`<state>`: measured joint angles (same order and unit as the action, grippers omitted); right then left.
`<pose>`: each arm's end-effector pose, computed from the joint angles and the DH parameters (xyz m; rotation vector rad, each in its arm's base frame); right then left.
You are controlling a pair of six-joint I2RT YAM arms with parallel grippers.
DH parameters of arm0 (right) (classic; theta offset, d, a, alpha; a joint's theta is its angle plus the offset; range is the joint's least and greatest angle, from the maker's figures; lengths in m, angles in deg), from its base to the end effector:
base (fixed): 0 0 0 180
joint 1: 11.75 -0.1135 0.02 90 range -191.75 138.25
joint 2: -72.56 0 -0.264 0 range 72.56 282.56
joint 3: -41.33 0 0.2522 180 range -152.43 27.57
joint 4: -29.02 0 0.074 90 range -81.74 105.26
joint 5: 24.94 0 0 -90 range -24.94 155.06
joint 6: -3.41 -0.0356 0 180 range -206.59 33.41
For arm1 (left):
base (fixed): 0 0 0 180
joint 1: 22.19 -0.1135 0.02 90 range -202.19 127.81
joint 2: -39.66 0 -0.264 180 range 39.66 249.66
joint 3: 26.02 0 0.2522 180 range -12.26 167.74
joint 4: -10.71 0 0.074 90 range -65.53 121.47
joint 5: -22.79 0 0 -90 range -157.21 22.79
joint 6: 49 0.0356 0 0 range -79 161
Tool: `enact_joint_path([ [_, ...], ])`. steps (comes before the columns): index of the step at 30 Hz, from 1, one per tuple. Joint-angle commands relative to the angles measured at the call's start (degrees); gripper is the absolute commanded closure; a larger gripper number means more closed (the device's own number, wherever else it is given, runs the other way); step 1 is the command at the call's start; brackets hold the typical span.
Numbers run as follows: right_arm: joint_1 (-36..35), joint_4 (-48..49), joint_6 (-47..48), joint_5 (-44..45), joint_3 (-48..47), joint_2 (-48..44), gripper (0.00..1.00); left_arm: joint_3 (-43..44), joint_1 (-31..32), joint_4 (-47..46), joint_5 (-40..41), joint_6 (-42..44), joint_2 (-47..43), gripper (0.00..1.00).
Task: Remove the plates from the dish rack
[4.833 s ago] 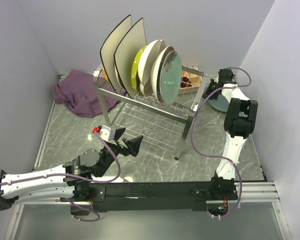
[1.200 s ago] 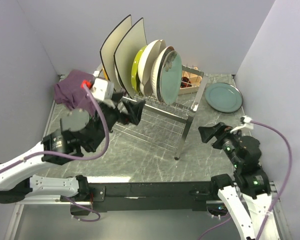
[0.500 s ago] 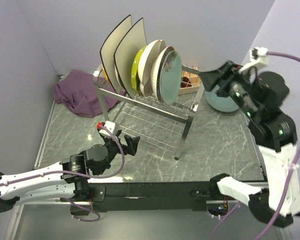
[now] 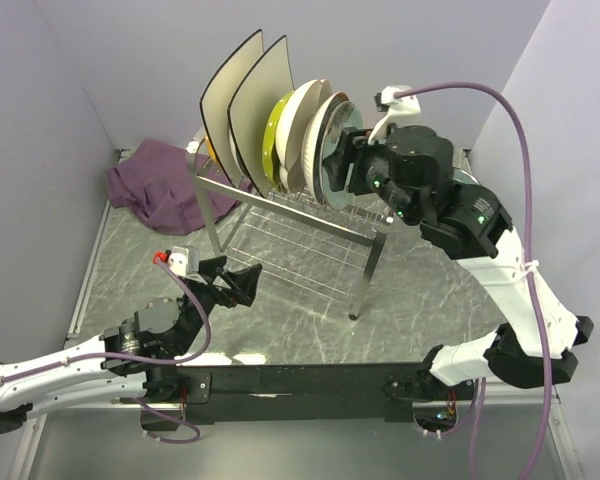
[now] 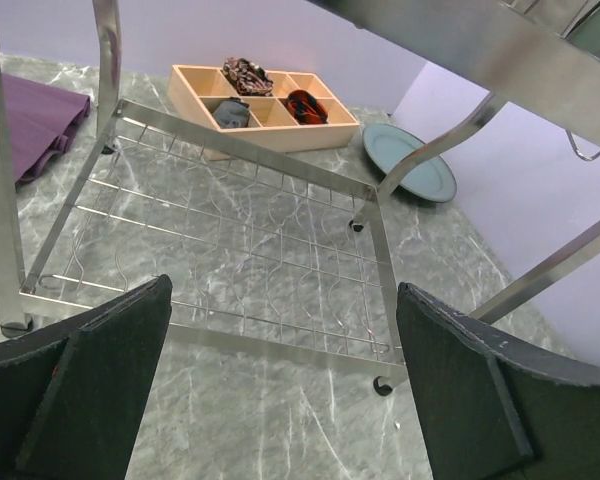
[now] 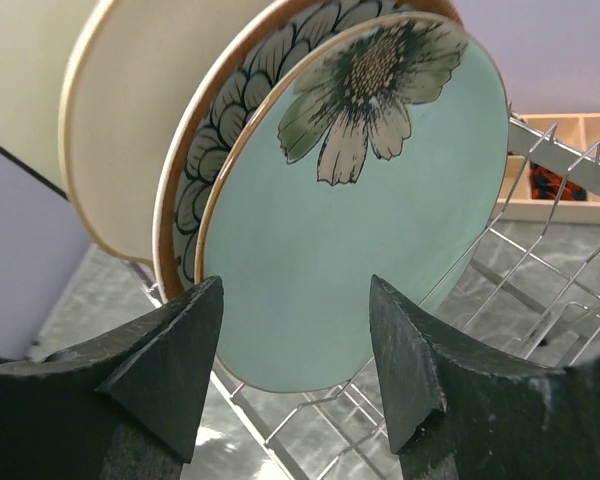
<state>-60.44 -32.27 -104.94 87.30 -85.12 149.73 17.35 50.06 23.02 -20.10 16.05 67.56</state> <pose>0.1623 0.1643 0.5398 -0.1913 1.7817 0.5012 0.0638 -0.1138 0.3097 -0.0299 1.5780 -0.7230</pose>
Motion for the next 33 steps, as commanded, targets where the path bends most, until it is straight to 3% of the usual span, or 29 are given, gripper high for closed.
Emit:
enact_joint_path([
  [1, -2.46, 1.47, 1.83, 7.03, -0.53, -0.44, 0.35, -0.60, 0.17, -2.33, 0.96, -0.45, -0.22, 0.01],
  [9, -4.48, 3.93, 1.21, 8.34, 2.73, -0.35, 0.38, 0.28, 0.17, -1.71, 2.28, -0.45, 1.98, 0.01],
  [22, -9.58, 2.18, 0.77, 11.87, -0.96, -2.99, 0.38, 0.01, 0.17, -2.24, 2.37, -0.19, 2.07, 0.01],
  [33, -10.90, 3.06, -0.02, 15.64, 1.33, 0.26, 0.40, -0.16, 0.17, -1.98, 2.99, -0.27, 1.81, 0.01],
])
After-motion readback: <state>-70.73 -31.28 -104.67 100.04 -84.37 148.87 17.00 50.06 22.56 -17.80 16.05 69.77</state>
